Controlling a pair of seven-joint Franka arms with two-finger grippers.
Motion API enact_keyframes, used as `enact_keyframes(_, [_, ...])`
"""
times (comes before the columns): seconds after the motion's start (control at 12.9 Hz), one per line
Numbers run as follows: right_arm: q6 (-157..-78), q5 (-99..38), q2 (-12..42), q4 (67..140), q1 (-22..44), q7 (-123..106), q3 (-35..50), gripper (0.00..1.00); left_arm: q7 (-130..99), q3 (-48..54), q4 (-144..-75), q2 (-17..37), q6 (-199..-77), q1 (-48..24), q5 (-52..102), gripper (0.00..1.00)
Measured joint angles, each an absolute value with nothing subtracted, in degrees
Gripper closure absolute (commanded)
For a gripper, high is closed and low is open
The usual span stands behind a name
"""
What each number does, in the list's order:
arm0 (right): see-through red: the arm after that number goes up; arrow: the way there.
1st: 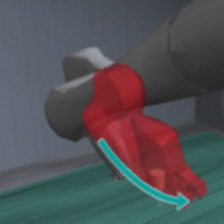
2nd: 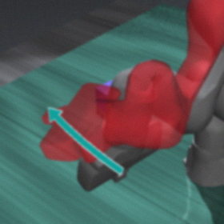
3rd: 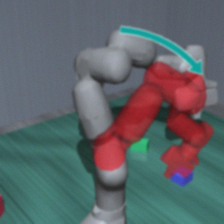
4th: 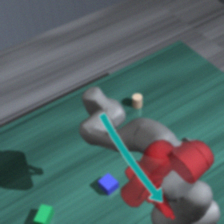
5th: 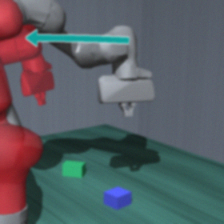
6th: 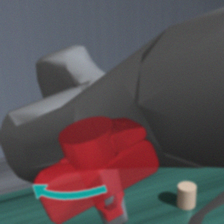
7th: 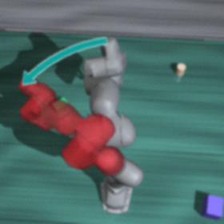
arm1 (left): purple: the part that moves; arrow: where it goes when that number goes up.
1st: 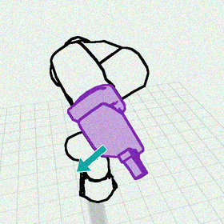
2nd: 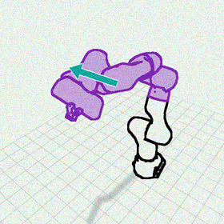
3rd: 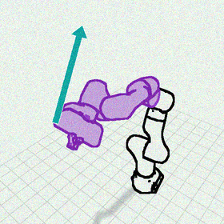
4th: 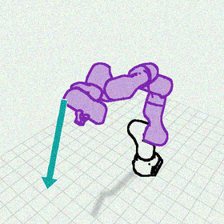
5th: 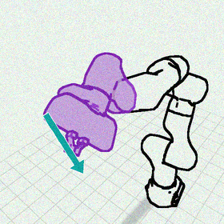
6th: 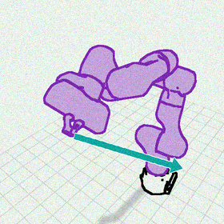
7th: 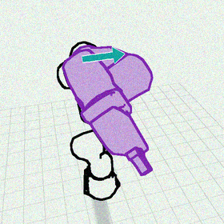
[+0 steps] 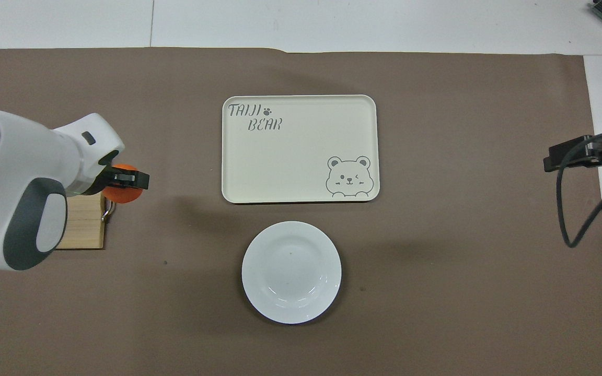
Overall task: Place orange and plate with both arms
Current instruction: 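Lift the orange with the left gripper and carry it toward the plate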
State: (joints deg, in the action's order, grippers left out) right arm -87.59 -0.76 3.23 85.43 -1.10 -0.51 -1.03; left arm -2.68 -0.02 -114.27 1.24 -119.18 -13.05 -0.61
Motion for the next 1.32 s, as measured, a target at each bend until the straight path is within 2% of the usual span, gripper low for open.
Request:
enact_keyframes(0.31, [-87.59, -0.76, 3.23, 85.43, -1.10, -0.51, -1.03, 0.00, -9.32, 0.32, -114.24, 0.81, -119.18, -22.20, -0.21, 1.00])
enact_keyframes(0.93, [-87.59, -0.76, 3.23, 85.43, -1.10, -0.51, -1.03, 0.00, -21.80, 1.79, -114.28, -0.16, -118.32, -33.42, 3.13, 1.00])
enact_keyframes(1.32, [-87.58, -0.73, 3.23, 85.43, -1.20, -0.49, -1.60, 0.00, -31.10, 1.98, -114.74, 1.51, -118.32, -40.41, 3.21, 1.00])
